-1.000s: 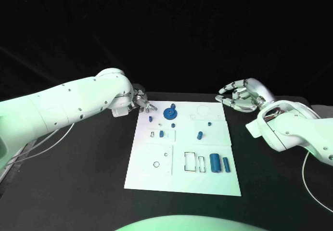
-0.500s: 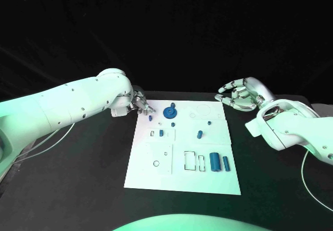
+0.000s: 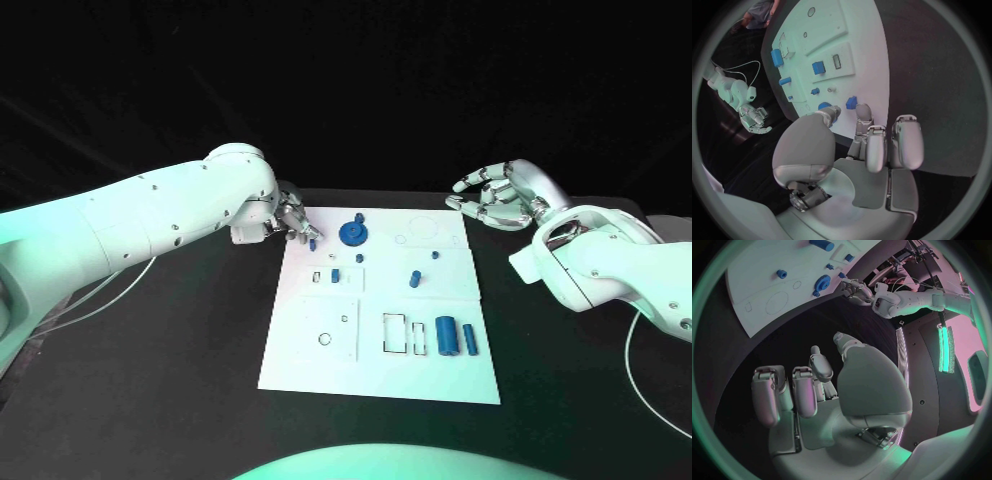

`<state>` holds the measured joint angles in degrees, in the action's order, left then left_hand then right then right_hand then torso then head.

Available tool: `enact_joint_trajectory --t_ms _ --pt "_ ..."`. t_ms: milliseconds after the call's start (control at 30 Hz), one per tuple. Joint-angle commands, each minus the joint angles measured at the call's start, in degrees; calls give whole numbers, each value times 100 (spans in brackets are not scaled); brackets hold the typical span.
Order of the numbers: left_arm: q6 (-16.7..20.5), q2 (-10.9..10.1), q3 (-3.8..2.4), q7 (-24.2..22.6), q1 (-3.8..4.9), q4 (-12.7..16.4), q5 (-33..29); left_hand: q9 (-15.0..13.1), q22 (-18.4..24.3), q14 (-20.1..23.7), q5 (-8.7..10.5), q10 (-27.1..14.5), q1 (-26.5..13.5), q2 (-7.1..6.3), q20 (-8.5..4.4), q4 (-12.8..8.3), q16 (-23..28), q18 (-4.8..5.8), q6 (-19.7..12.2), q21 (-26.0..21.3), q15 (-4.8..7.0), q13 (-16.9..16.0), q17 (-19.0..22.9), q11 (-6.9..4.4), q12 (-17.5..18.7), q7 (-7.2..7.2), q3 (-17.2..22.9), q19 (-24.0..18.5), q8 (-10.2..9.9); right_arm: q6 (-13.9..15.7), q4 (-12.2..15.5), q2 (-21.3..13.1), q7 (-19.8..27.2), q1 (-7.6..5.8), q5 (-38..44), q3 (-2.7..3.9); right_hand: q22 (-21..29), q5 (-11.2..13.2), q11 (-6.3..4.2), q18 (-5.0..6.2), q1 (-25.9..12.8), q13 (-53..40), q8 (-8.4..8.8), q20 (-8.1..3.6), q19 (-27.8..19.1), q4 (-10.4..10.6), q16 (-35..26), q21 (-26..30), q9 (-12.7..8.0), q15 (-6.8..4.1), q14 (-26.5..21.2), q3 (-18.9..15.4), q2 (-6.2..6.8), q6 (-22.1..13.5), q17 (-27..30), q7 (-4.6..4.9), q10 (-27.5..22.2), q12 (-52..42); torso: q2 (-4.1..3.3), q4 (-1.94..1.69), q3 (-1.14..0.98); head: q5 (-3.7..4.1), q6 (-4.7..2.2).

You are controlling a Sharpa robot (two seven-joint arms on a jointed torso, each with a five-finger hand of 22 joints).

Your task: Assemble the parts on the task board

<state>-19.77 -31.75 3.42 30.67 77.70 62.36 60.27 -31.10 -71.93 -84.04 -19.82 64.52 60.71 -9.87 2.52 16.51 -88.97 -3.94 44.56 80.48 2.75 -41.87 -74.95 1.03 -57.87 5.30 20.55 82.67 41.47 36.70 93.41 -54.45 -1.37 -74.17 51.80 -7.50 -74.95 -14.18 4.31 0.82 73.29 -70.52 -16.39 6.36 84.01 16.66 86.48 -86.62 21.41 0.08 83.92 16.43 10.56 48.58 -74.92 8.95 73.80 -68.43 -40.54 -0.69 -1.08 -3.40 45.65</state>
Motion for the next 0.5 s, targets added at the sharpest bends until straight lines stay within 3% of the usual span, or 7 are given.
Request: enact_joint_trajectory --t_ms 33,500 --pt "-161 20 3 -12 -4 -11 21 8 -7 -562 7 50 69 -4 2 -3 -36 22 37 18 2 1 -1393 -6 -17 2 -18 30 3 -68 5 6 36 4 20 0 -1275 -6 -24 14 -63 -5 -21 -53 410 -15 -17 18 4 -27 410 -23 -17 -25 -691 -4 -8 -5 -5 -4 1 3 5" --pt "-97 44 17 -24 -23 -44 -40 31 -18 -560 6 48 213 82 -13 -9 -34 23 69 25 16 26 -1388 -20 -18 -11 9 29 -10 -70 10 9 37 4 20 0 -1279 -17 -25 12 -60 -5 -24 -54 413 -16 -15 13 4 -28 411 -21 -22 -25 -695 -5 -6 -7 2 -3 -2 13 40"
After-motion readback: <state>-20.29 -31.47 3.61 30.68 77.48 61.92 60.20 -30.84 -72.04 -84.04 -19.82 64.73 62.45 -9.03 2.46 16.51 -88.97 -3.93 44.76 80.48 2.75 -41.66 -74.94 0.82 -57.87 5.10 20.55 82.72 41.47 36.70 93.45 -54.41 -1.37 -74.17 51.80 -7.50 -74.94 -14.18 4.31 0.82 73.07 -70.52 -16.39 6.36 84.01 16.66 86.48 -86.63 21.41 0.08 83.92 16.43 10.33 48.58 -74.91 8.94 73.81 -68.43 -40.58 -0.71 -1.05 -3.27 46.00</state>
